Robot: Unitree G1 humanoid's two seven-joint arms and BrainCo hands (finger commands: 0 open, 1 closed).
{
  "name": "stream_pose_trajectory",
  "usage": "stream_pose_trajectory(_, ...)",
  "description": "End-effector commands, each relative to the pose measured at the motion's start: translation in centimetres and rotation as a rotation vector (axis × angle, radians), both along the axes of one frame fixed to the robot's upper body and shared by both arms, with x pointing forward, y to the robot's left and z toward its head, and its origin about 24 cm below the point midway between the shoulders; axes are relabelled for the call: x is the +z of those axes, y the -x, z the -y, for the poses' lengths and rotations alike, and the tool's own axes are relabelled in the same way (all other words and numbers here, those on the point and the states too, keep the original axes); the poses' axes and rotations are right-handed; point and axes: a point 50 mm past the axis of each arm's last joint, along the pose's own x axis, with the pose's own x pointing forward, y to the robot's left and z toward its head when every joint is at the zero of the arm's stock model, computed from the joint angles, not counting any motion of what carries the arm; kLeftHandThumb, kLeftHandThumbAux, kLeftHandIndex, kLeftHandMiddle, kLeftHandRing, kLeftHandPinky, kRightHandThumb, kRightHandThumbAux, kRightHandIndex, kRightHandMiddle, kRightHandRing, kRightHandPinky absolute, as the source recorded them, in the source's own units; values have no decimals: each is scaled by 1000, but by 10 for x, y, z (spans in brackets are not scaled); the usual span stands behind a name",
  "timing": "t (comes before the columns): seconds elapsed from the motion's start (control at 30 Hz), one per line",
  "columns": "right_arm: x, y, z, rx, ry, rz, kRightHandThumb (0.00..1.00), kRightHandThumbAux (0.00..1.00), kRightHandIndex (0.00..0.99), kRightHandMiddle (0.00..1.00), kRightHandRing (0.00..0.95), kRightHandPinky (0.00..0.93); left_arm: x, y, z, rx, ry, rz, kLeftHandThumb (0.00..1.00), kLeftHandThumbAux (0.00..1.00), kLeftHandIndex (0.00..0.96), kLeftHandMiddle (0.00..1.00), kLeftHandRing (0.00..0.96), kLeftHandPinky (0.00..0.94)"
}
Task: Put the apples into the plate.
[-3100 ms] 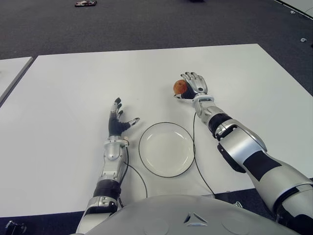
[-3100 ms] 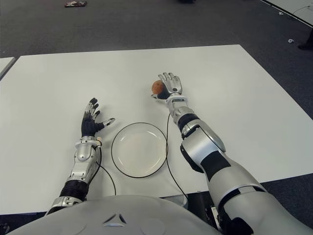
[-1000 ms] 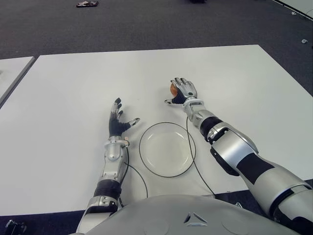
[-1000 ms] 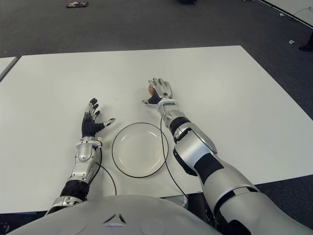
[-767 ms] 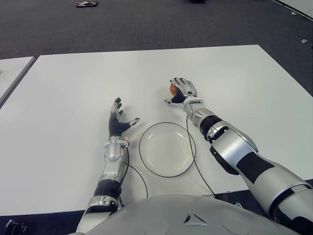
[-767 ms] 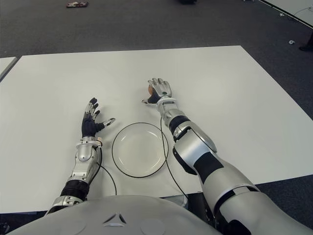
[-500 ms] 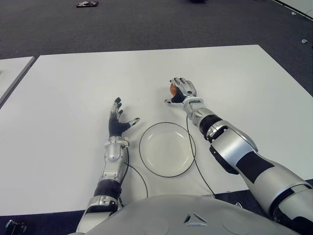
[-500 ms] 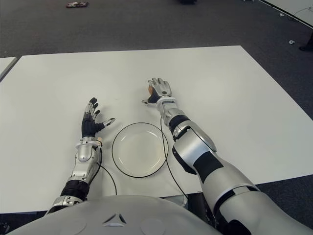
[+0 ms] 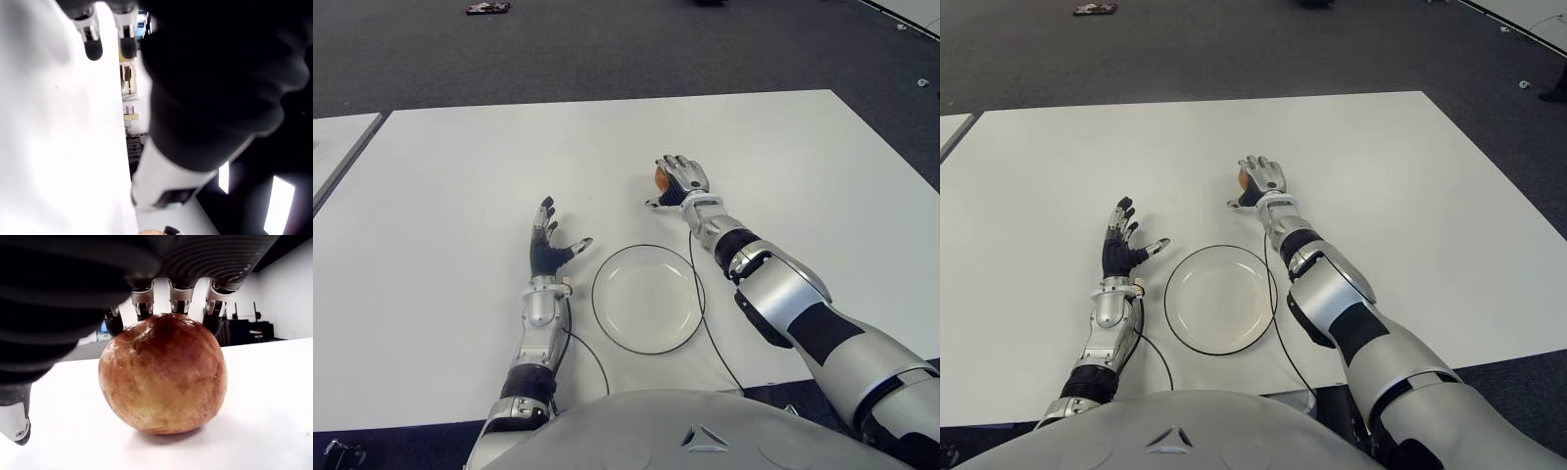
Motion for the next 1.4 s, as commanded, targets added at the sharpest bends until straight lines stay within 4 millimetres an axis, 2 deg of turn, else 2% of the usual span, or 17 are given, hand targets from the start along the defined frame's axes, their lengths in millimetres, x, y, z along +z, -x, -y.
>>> stream_pose_trajectory(0.03, -11, 5, 10, -23, 39, -41, 115, 529, 0, 0, 0, 0, -5, 5, 1, 13, -3, -40, 0, 466, 0, 25, 27, 52)
stream_pose_trajectory(0.77, -25, 13, 31, -71, 82, -93, 144, 531, 0, 0, 0, 0, -4, 12, -2, 30, -12, -59, 0, 465, 0, 23, 23, 47)
stream_pose_trajectory(0.97, -27, 14, 35, -82, 87, -101, 159, 534, 0, 0, 1, 60, -3, 15, -3, 33, -17, -55, 0, 472, 0, 22, 24, 47)
stream_pose_trajectory(1.4, -34, 19, 39, -88, 98, -118, 179, 564, 0, 57, 88, 184, -2, 18, -4, 38, -25, -55, 0, 479, 0, 21, 22, 44)
